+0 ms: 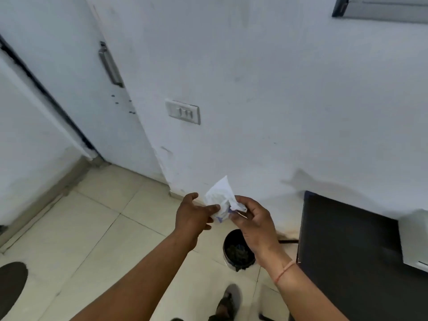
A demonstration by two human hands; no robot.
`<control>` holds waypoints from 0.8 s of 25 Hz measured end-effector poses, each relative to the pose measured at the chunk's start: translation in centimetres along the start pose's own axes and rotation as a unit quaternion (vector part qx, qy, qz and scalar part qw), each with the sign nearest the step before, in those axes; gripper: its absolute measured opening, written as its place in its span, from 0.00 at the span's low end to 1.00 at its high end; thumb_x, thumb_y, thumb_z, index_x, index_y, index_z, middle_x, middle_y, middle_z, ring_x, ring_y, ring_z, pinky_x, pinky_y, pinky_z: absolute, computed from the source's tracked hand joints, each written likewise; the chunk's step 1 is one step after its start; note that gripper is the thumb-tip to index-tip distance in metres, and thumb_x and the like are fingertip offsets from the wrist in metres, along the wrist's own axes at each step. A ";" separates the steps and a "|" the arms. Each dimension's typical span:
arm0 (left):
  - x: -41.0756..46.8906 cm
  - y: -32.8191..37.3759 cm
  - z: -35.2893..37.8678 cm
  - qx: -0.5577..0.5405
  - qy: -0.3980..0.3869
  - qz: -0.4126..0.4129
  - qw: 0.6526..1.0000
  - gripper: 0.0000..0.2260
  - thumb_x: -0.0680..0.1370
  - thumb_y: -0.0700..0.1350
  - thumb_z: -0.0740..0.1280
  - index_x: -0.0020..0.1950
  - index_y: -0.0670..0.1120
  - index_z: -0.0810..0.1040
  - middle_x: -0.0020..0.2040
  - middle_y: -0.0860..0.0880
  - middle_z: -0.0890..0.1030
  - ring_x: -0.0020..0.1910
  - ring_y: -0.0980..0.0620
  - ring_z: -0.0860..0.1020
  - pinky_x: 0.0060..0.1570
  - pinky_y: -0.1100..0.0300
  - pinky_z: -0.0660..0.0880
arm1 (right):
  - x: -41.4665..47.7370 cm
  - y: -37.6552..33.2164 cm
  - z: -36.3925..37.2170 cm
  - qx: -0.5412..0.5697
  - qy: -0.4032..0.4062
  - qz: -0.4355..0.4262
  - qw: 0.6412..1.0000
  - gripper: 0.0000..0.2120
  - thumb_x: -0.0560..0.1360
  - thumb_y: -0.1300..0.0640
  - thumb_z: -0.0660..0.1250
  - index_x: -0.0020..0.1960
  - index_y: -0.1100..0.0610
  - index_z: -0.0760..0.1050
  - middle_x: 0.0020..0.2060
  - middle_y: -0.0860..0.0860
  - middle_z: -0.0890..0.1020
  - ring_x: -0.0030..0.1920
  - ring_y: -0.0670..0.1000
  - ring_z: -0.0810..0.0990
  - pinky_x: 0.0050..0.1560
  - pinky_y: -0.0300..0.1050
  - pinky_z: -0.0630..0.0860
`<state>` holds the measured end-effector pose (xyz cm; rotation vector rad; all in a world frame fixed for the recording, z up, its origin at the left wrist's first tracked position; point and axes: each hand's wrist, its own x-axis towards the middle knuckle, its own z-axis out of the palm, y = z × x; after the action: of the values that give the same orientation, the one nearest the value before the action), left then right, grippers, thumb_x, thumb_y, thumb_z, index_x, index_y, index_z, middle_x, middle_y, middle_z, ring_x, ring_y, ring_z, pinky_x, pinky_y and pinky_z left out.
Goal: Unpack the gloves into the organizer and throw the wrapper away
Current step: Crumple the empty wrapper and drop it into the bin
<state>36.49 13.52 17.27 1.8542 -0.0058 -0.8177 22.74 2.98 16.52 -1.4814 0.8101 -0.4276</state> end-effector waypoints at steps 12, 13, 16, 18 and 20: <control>16.5 -0.6 8.7 0.109 -0.248 -0.119 0.955 0.16 0.82 0.52 0.72 0.68 0.47 0.77 0.51 0.39 0.89 0.37 0.44 0.85 0.37 0.54 0.81 | 10.1 11.2 -2.2 0.000 0.303 0.206 0.931 0.05 0.76 0.56 0.73 0.50 0.49 0.86 0.46 0.47 0.88 0.47 0.49 0.85 0.54 0.49 0.82; 18.7 -1.9 9.5 0.146 -0.261 -0.122 0.946 0.17 0.82 0.49 0.73 0.70 0.46 0.77 0.49 0.40 0.89 0.37 0.44 0.84 0.37 0.54 0.80 | 10.7 12.5 -2.2 0.025 0.331 0.233 0.914 0.05 0.76 0.56 0.73 0.49 0.48 0.86 0.46 0.47 0.89 0.48 0.50 0.85 0.54 0.49 0.82; 24.4 -6.5 12.0 0.234 -0.295 -0.139 0.916 0.18 0.81 0.43 0.73 0.70 0.43 0.77 0.44 0.42 0.88 0.35 0.44 0.82 0.34 0.55 0.78 | 12.7 18.2 -2.0 0.071 0.383 0.300 0.871 0.07 0.77 0.61 0.73 0.53 0.53 0.87 0.49 0.50 0.88 0.51 0.54 0.85 0.54 0.46 0.81; 27.7 -9.7 14.0 0.272 -0.313 -0.146 0.898 0.17 0.81 0.43 0.73 0.69 0.42 0.77 0.45 0.42 0.87 0.34 0.44 0.82 0.34 0.56 0.78 | 14.0 22.7 -1.5 0.108 0.407 0.339 0.841 0.09 0.76 0.63 0.74 0.55 0.58 0.87 0.48 0.53 0.87 0.50 0.54 0.84 0.50 0.43 0.79; 30.9 -13.6 16.2 0.305 -0.327 -0.148 0.882 0.16 0.81 0.43 0.73 0.68 0.42 0.78 0.45 0.42 0.87 0.34 0.45 0.82 0.35 0.55 0.78 | 15.3 27.8 -0.4 0.147 0.426 0.379 0.809 0.10 0.75 0.64 0.75 0.57 0.60 0.86 0.48 0.55 0.87 0.47 0.55 0.82 0.43 0.42 0.77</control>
<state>46.61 -5.07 -13.54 2.0765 -0.4661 -1.7913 26.69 -5.76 -13.76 -0.5161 1.8593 -0.5637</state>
